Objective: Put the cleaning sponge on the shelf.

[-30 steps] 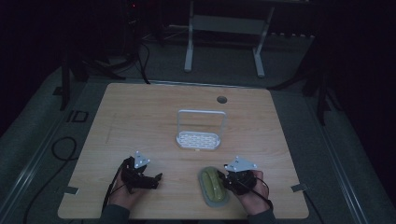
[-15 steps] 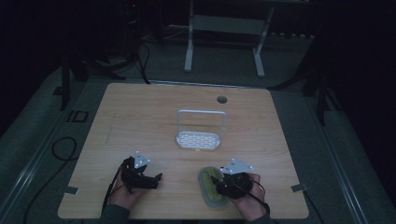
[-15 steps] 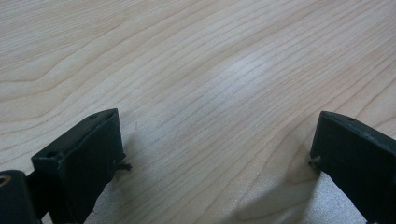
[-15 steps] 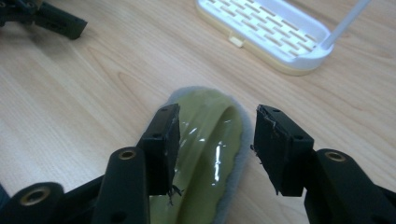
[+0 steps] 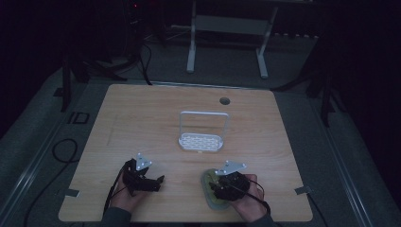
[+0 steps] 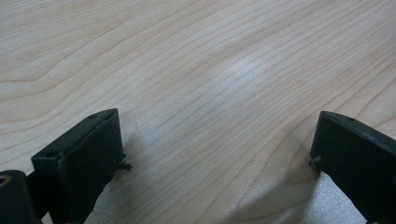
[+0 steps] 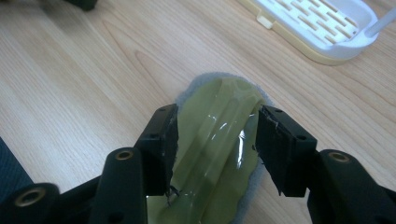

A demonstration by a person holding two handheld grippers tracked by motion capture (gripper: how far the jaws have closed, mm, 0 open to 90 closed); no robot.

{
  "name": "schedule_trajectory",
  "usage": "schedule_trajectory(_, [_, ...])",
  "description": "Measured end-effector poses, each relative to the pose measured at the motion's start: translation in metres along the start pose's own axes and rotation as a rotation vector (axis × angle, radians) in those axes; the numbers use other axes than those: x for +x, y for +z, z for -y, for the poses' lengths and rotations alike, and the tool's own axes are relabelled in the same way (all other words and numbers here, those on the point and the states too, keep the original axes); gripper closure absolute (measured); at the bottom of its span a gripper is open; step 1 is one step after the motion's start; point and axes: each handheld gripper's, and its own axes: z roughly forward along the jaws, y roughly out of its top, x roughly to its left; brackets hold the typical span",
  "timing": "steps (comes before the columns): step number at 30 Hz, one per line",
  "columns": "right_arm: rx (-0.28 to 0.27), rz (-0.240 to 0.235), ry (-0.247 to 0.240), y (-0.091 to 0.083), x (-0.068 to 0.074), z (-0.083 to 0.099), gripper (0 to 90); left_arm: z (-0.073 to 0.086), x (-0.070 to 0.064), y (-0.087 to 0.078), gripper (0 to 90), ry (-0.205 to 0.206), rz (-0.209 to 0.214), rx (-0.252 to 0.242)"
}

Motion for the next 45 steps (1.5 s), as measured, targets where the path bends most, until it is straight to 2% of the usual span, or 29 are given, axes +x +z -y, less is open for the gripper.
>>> schedule_trajectory(8, [0.053,-0.021,-0.017,-0.001,-0.008,-0.009,51.9,0.000,0.000,0.000,2.5,0.001,0.000,0.000])
schedule_trajectory(14, [0.093,-0.044,-0.054,-0.001,-0.013,-0.012,53.3,0.000,0.000,0.000,2.5,0.002,0.000,0.001])
schedule_trajectory(20, [0.158,-0.049,-0.083,-0.002,-0.020,-0.018,54.7,0.000,0.000,0.000,2.5,0.001,0.000,0.001])
schedule_trajectory(28, [0.236,-0.067,-0.132,-0.002,-0.023,-0.024,60.2,0.000,0.000,0.000,2.5,0.002,0.001,0.001])
schedule_trajectory(40, [0.364,-0.093,-0.210,0.001,-0.023,-0.032,61.8,0.000,0.000,0.000,2.5,0.002,0.001,0.002])
schedule_trajectory(45, [0.390,-0.097,-0.230,0.002,-0.026,-0.034,63.9,0.000,0.000,0.000,2.5,0.002,0.001,0.001])
